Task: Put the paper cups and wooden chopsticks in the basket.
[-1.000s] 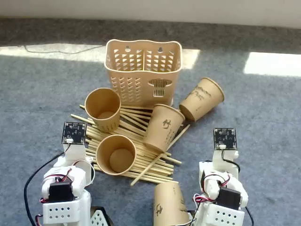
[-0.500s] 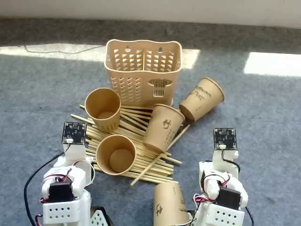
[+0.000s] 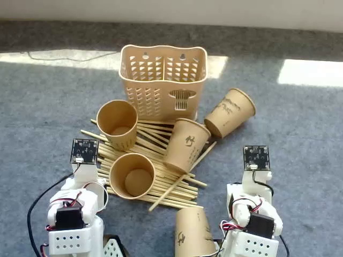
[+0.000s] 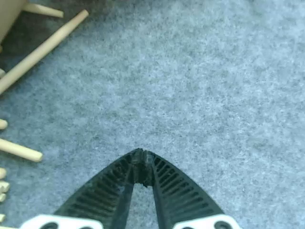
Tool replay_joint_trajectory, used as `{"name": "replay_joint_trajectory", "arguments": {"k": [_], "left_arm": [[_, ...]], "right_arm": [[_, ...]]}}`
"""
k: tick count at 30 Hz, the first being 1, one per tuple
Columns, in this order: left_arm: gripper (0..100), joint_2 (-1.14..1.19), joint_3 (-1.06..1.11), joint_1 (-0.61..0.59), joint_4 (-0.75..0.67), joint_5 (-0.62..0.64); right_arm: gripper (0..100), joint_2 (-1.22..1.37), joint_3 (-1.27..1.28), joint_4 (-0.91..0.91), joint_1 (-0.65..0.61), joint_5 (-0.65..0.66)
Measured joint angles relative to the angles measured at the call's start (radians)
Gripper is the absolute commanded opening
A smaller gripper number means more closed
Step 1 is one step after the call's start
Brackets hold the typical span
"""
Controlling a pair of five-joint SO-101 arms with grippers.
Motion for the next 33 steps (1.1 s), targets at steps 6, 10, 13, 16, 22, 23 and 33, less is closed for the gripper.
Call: {"name": "replay_joint_trajectory", "arguments": {"k": [6, 10, 13, 16, 22, 23, 33], "left_arm": [[1, 0.0, 0.0, 0.0, 0.0, 0.0], [1, 0.0, 0.0, 0.0, 0.0, 0.0], [1, 0.0, 0.0, 0.0, 0.0, 0.0], [1, 0.0, 0.0, 0.0, 0.002, 0.0], [1, -0.002, -0.055, -0.003, 0.009, 0.0], [1, -0.002, -0.075, -0.011, 0.009, 0.0], [5, -0.012, -0.384, -0.043, 0.009, -0.157]], "right_arm": [[0.5, 0.0, 0.0, 0.0, 0.0, 0.0], [0.5, 0.0, 0.0, 0.0, 0.0, 0.0], [0.5, 0.0, 0.0, 0.0, 0.0, 0.0], [0.5, 0.0, 0.0, 0.0, 0.0, 0.0], [0.5, 0.0, 0.0, 0.0, 0.0, 0.0], [0.5, 0.0, 0.0, 0.0, 0.0, 0.0], [0.5, 0.0, 0.0, 0.0, 0.0, 0.0]]}}
